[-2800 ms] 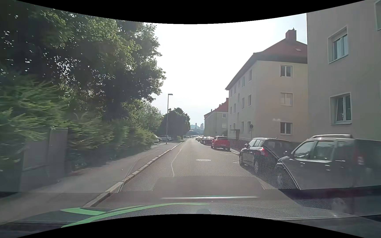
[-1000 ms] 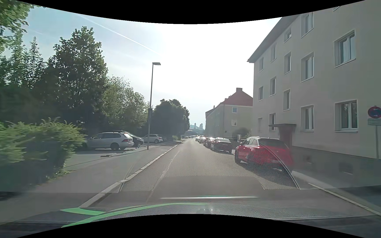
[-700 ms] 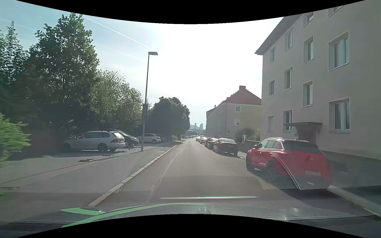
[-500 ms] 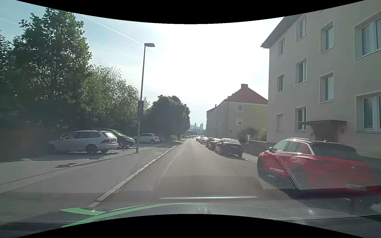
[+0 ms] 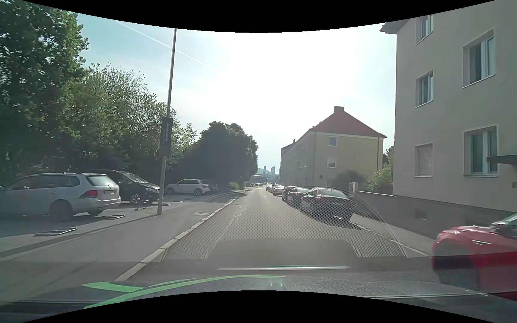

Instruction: Follow the waypoints while adhering to traffic rules and regulations

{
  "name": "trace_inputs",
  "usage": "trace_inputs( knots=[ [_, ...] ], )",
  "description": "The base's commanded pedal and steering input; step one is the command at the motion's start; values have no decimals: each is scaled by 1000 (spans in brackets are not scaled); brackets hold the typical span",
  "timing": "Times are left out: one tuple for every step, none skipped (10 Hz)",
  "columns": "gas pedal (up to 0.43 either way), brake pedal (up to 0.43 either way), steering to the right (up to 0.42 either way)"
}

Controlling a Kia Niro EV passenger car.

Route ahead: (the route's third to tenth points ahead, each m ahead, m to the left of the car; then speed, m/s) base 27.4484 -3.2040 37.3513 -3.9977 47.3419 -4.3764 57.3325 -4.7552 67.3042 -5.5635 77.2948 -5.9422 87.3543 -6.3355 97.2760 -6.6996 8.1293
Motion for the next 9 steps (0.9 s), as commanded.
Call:
trace_inputs(
  knots=[
    [67, 0, 2],
    [67, 0, 1],
    [67, 0, 0],
    [67, 0, 0],
    [67, 0, 0],
    [67, 0, 0],
    [67, 0, 0],
    [67, 0, 0],
    [67, 0, 1]
  ],
)
